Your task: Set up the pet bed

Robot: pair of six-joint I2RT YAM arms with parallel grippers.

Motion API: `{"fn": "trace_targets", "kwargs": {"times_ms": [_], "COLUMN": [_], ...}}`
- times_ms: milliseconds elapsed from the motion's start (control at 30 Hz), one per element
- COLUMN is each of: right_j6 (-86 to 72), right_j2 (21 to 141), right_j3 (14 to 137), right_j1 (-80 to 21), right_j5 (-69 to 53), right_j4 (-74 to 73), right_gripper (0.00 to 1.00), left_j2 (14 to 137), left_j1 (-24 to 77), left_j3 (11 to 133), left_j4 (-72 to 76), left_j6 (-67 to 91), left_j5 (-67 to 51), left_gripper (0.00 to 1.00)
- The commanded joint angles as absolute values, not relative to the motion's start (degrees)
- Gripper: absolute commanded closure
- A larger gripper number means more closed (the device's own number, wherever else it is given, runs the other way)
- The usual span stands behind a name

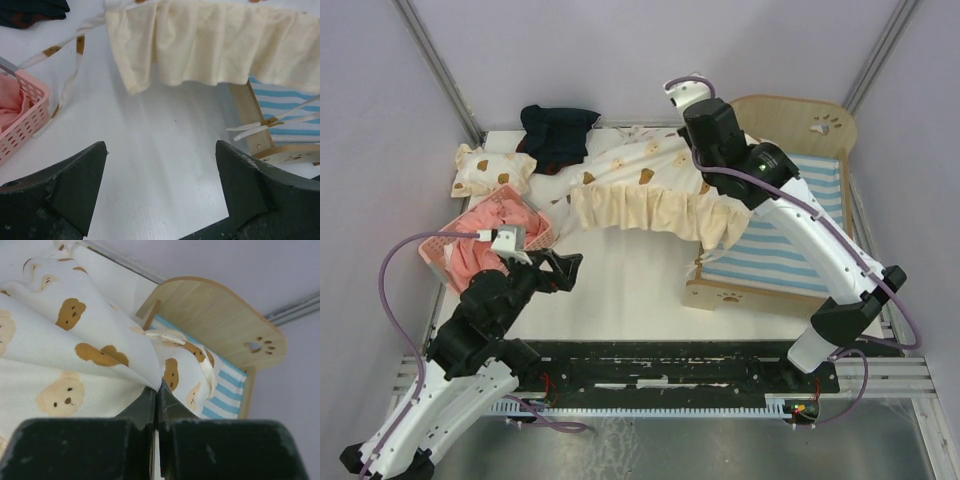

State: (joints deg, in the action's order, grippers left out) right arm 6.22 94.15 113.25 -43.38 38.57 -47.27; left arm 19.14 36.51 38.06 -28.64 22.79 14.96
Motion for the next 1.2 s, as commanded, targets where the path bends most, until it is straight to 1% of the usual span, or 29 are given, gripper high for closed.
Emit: {"fn": "trace_targets", "kwargs": {"times_ms": [0,200,333,400,500,567,633,700,733,800,833,867,967,1033,1067,1100,1167], "right_j6": [6.3,7.2,8.2,9.0,11.6,14.8,17.8,17.0,13.9,2.6,-5.3,-8.7,-11.8,-12.4,-12.1,-11.7,-11.1], "right_j2": [89.7,86.5,84.2,83.7,83.0,82.1,80.7,79.5,79.1,78.5,78.0,77.0,71.4,68.9,68.1,68.0,68.7], "right_j3": [119.6,121.9,121.4,121.2,120.8,119.2,116.6,114.7,114.2,114.0,113.0,110.1,96.8,90.4,88.6,87.9,88.7], "right_j1": [-40.2,-35.3,-32.0,-30.9,-29.9,-29.1,-28.5,-28.5,-28.5,-28.5,-28.5,-28.5,-28.5,-28.5,-28.5,-28.5,-28.5], "right_j5": [48.4,54.3,57.9,61.7,71.0,76.4,79.5,79.7,78.7,73.1,68.3,59.6,37.7,27.6,23.9,21.6,19.5], "right_j4": [-48.7,-52.8,-52.8,-52.5,-50.8,-47.1,-42.1,-41.6,-44.5,-59.6,-65.4,-68.5,-66.5,-64.4,-64.1,-64.6,-66.9], "right_gripper": [0.98,0.98,0.98,0.98,0.98,0.98,0.98,0.98,0.98,0.98,0.98,0.98,0.98,0.97,0.93,0.86,0.65], "left_j2": [22.5,32.1,39.0,42.2,47.0,49.8,52.8,56.4,58.0,61.3,63.2,64.9,68.8,69.8,69.9,69.8,69.5], "left_j1": [36.6,36.7,36.8,36.7,36.7,36.7,36.8,37.0,37.2,38.2,38.6,39.0,39.6,39.8,39.8,39.8,39.8], "left_j3": [38.5,42.9,47.3,49.1,51.3,52.2,52.7,52.9,52.9,53.0,53.1,53.5,55.1,55.2,55.0,54.8,54.0], "left_j4": [-27.0,-25.9,-23.9,-22.8,-20.7,-18.4,-15.6,-12.0,-10.6,-7.0,-5.5,-4.3,-3.6,-3.5,-3.4,-3.4,-3.3], "left_j6": [24.7,25.3,26.5,27.0,28.3,29.9,31.8,34.0,34.9,36.1,36.4,36.6,36.6,36.4,36.1,35.9,35.8], "left_j5": [15.2,9.2,3.7,2.7,0.7,-0.8,-2.6,-4.1,-4.5,-5.1,-5.5,-6.2,-7.0,-7.1,-7.0,-6.9,-6.4], "left_gripper": [0.05,0.12,0.16,0.17,0.18,0.21,0.23,0.25,0.26,0.27,0.28,0.29,0.31,0.31,0.31,0.31,0.3]}}
